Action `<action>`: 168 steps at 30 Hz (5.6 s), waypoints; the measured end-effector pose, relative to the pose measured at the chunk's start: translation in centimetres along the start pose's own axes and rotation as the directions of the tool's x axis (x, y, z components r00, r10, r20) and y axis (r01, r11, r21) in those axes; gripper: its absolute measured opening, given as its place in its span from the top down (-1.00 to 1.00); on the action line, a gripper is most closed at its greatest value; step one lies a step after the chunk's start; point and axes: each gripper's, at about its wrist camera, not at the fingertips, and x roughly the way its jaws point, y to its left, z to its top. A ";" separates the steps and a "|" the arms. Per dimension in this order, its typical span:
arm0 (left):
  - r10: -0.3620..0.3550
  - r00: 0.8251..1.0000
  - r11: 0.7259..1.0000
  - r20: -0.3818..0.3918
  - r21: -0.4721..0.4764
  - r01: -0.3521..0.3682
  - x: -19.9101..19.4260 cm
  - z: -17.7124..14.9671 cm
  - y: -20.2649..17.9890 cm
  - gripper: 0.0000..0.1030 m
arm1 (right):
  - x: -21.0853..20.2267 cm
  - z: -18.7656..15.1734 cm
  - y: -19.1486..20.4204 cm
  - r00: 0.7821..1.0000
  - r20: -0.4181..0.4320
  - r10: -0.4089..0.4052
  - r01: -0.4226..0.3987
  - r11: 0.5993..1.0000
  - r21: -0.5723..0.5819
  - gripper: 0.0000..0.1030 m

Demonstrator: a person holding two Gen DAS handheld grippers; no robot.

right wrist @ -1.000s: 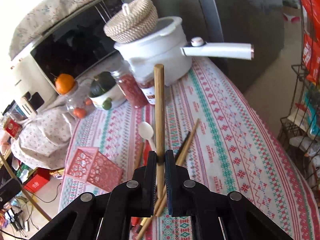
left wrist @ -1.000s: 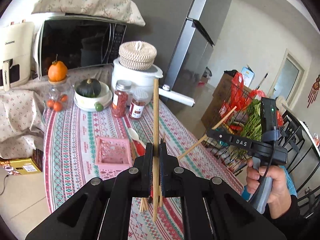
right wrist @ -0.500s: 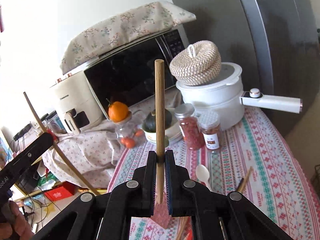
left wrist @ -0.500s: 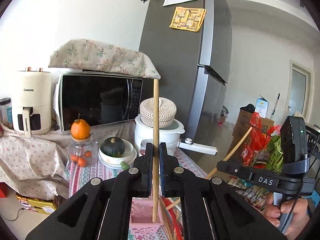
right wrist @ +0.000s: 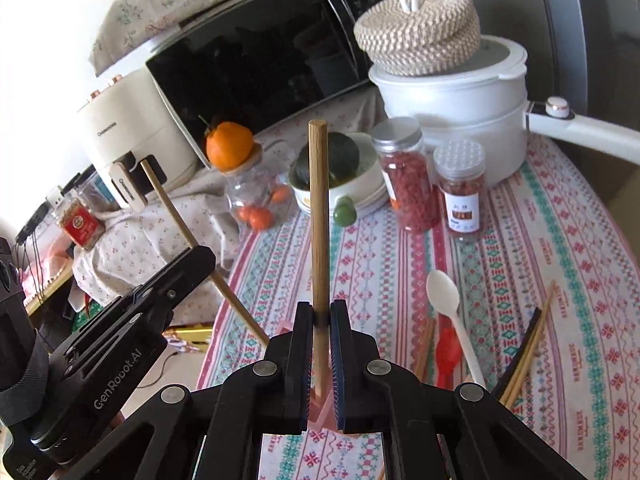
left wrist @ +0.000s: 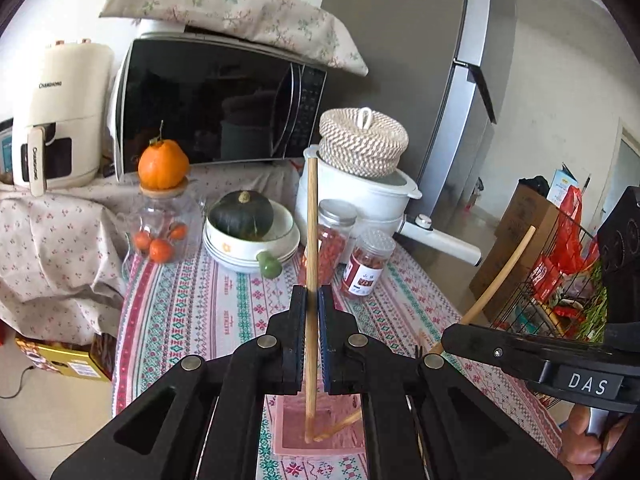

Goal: Organize utensils

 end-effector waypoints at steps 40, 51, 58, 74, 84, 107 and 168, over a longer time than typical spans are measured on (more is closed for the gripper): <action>0.052 0.900 0.998 -0.432 -0.003 -0.059 -0.7 -8.4 -2.1 -1.00 | -3.6 -4.3 -12.0 0.945 -0.226 -0.235 0.273 0.950 0.153 -0.63; 0.062 0.866 0.998 -0.495 0.017 -0.062 0.2 -9.5 -2.5 -1.00 | 1.3 -5.6 -14.1 0.878 -0.398 -0.266 0.359 0.916 0.181 -0.63; 0.063 0.872 0.997 -0.486 -0.005 -0.074 -0.3 -9.1 -1.1 -1.00 | 5.1 -5.4 -12.0 0.919 -0.384 -0.092 0.193 0.953 0.235 0.29; 0.065 0.869 0.996 -0.491 -0.026 -0.088 -1.9 -9.7 2.1 -1.00 | 12.9 -7.1 -7.5 0.901 -0.427 -0.080 0.168 0.971 0.172 0.77; 0.050 0.868 0.999 -0.494 0.010 -0.052 -2.0 -10.6 0.9 -1.00 | 13.1 -8.6 -5.9 0.881 -0.450 -0.145 0.199 0.977 0.075 1.00; 0.038 0.869 0.999 -0.493 -0.014 -0.051 -2.2 -10.4 1.5 -1.00 | 13.5 -8.0 -6.5 0.916 -0.361 -0.174 0.201 0.979 0.039 0.36; -0.006 0.869 0.985 -0.495 -0.155 -0.081 8.2 -12.0 -10.2 0.07 | -8.0 -6.7 -14.6 0.975 -0.186 -0.122 0.152 0.975 0.161 0.82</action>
